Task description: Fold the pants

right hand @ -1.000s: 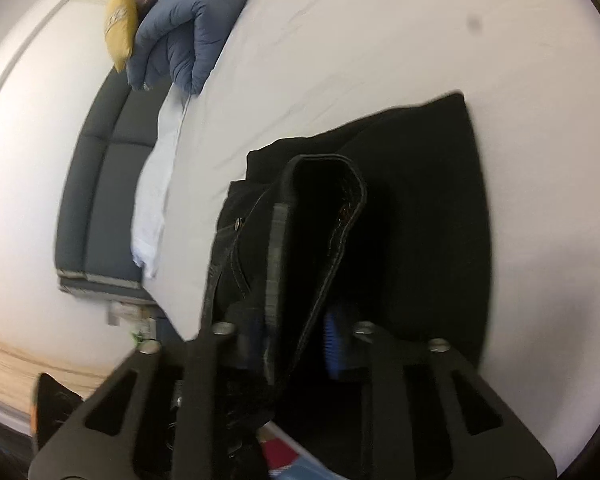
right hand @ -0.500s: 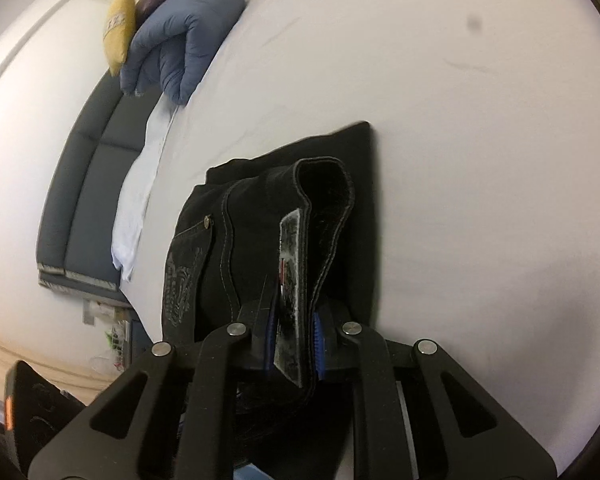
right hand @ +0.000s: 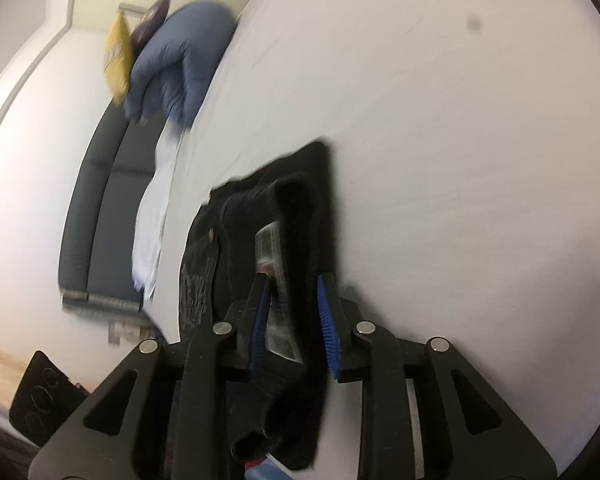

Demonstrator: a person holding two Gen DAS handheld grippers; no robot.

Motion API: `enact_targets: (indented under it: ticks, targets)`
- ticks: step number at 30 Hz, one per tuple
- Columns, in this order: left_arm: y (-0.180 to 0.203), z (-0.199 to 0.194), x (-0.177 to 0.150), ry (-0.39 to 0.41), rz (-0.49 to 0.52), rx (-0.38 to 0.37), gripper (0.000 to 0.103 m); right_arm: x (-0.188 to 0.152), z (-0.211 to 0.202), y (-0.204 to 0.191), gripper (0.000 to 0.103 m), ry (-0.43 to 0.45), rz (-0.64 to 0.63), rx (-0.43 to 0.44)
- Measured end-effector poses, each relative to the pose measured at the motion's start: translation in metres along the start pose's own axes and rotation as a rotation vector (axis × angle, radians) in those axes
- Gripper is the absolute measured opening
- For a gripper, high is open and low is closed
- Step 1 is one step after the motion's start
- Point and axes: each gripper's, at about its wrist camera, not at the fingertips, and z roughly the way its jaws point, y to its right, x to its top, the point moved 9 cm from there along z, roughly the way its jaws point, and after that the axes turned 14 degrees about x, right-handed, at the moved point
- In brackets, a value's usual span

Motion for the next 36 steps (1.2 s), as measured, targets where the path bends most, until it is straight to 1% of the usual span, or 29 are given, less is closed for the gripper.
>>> enact_targets:
  ticks: [1,3,4,6,7,9,10,11,12,13,15,17,18,19,20,21,22,23,24,25,26,28,30,32,34,36]
  targets:
    - [-0.015,-0.004,0.003,-0.003,-0.009,0.024,0.078,0.001,-0.007,-0.007,0.024,0.018,-0.006,0.012]
    - [-0.047,-0.005,0.01,-0.012,-0.04,0.081,0.078,0.0,-0.015,-0.027,0.024,0.032,-0.034,0.065]
    - [-0.061,-0.002,0.013,-0.018,-0.059,0.101,0.078,-0.001,-0.012,-0.042,0.024,0.023,-0.052,0.095]
    - [-0.091,0.011,0.016,-0.046,-0.108,0.143,0.076,-0.012,0.002,-0.07,0.024,-0.028,-0.096,0.16]
    - [-0.095,0.017,0.011,-0.068,-0.119,0.145,0.075,-0.019,0.011,-0.079,0.023,-0.056,-0.11,0.173]
    - [-0.107,0.035,-0.003,-0.135,-0.138,0.139,0.074,-0.036,0.031,-0.08,0.024,-0.119,-0.131,0.147]
    - [-0.099,0.041,-0.013,-0.173,-0.136,0.143,0.074,-0.044,0.04,-0.073,0.024,-0.147,-0.124,0.126]
    - [-0.098,0.054,-0.026,-0.23,-0.134,0.145,0.074,-0.053,0.048,-0.062,0.024,-0.174,-0.107,0.099]
    - [-0.099,0.065,-0.038,-0.278,-0.132,0.157,0.074,-0.064,0.054,-0.046,0.023,-0.205,-0.088,0.053]
    - [-0.1,0.073,-0.048,-0.299,-0.126,0.173,0.074,-0.072,0.057,-0.036,0.023,-0.221,-0.082,0.023]
    - [-0.095,0.075,-0.055,-0.277,-0.088,0.2,0.077,-0.078,0.049,-0.031,0.023,-0.175,-0.084,0.073]
    - [-0.091,0.073,-0.057,-0.286,-0.07,0.221,0.081,-0.08,0.03,-0.029,0.023,-0.137,-0.054,0.101]
    - [-0.09,0.073,-0.057,-0.292,-0.067,0.226,0.081,-0.079,0.022,-0.026,0.023,-0.116,-0.05,0.097]
    - [-0.09,0.072,-0.058,-0.3,-0.063,0.233,0.081,-0.078,0.01,-0.021,0.023,-0.093,-0.053,0.058]
    - [-0.09,0.069,-0.057,-0.311,-0.063,0.239,0.081,-0.077,0.002,-0.02,0.023,-0.08,-0.048,0.055]
    - [-0.09,0.066,-0.054,-0.317,-0.061,0.25,0.081,-0.074,-0.01,-0.018,0.024,-0.053,-0.04,0.022]
    - [-0.091,0.061,-0.051,-0.315,-0.053,0.27,0.081,-0.07,-0.021,-0.015,0.03,-0.031,-0.035,-0.024]
    - [-0.093,0.056,-0.047,-0.303,-0.043,0.287,0.081,-0.066,-0.027,-0.015,0.042,-0.015,-0.029,-0.035]
    - [-0.094,0.051,-0.043,-0.288,-0.03,0.306,0.082,-0.062,-0.03,-0.016,0.052,0.003,-0.024,-0.027]
    - [-0.098,0.047,-0.039,-0.278,-0.016,0.338,0.087,-0.053,-0.036,-0.017,0.063,0.041,-0.018,-0.023]
    - [-0.104,0.044,-0.036,-0.274,-0.01,0.37,0.092,-0.047,-0.037,-0.018,0.068,0.061,-0.015,-0.026]
    - [-0.12,0.038,-0.031,-0.266,-0.016,0.403,0.093,-0.035,-0.032,-0.019,0.068,0.061,-0.01,-0.024]
    - [-0.137,0.037,-0.03,-0.277,-0.029,0.421,0.093,-0.025,-0.02,-0.019,0.068,0.032,-0.013,-0.018]
    - [-0.15,0.04,-0.03,-0.286,-0.043,0.428,0.093,-0.02,-0.003,-0.012,0.068,-0.01,-0.005,-0.062]
    - [-0.159,0.037,-0.031,-0.293,-0.051,0.442,0.093,-0.015,0.01,-0.005,0.068,-0.042,0.006,-0.079]
    - [-0.173,0.038,-0.031,-0.306,-0.059,0.445,0.094,-0.015,0.02,-0.006,0.068,-0.057,-0.01,-0.083]
